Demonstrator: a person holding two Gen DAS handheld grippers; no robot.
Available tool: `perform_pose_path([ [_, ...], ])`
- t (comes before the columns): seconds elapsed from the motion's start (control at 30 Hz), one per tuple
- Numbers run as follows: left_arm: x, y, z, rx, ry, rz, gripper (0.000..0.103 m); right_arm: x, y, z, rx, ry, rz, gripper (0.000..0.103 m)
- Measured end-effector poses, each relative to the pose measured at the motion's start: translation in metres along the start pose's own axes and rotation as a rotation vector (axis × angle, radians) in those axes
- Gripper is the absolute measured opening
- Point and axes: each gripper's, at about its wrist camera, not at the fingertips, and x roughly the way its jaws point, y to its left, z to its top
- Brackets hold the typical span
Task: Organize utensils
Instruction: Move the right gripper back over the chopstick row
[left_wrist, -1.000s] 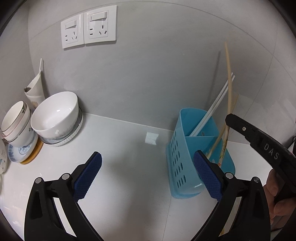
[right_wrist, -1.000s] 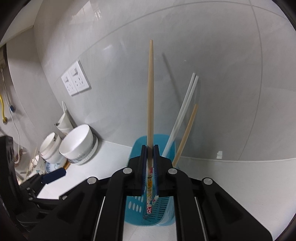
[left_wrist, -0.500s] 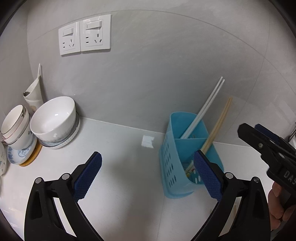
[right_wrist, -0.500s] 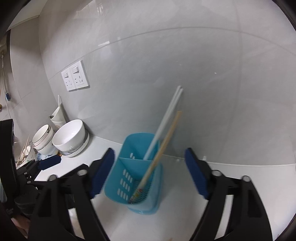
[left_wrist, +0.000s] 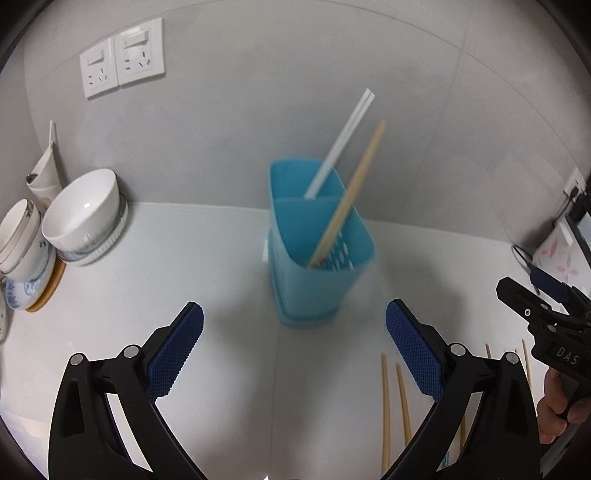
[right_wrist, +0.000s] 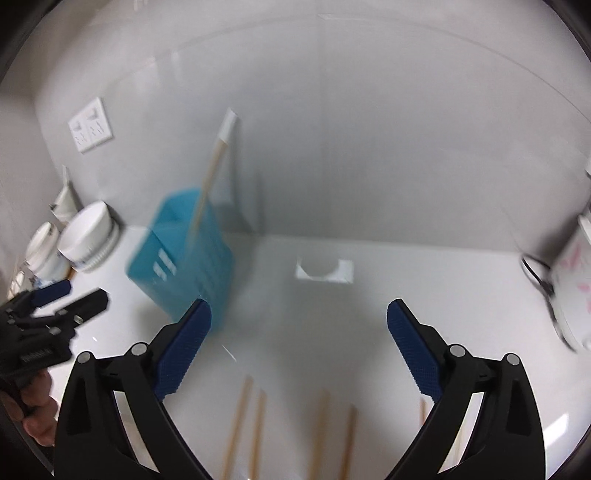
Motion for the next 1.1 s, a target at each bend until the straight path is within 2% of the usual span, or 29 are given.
perform_pose_path([
  [0.27, 0.014, -0.025, -0.046, 0.022, 0.136, -0.027, 0.097, -0.001, -0.029, -0.063, 0.021, 0.131, -0.089, 0.092],
  [0.47, 0.026, -0.041, -0.081, 0.051, 0.232, -0.052, 0.097, 0.009, -0.036, -0.104, 0.018, 0.256, -0.124, 0.092],
  [0.7, 0.046, -0.057, -0.117, 0.11, 0.348, -0.042, 0.097, 0.017, -0.039, -0.146, 0.016, 0.395, -0.131, 0.089],
  [0.93, 0.065, -0.068, -0.147, 0.144, 0.459, -0.026, 0.097, 0.018, -0.041, -0.165, 0.021, 0.474, -0.145, 0.082],
  [1.1, 0.072, -0.07, -0.156, 0.151, 0.506, -0.025, 0.096, 0.022, -0.04, -0.171, 0.016, 0.529, -0.135, 0.076],
])
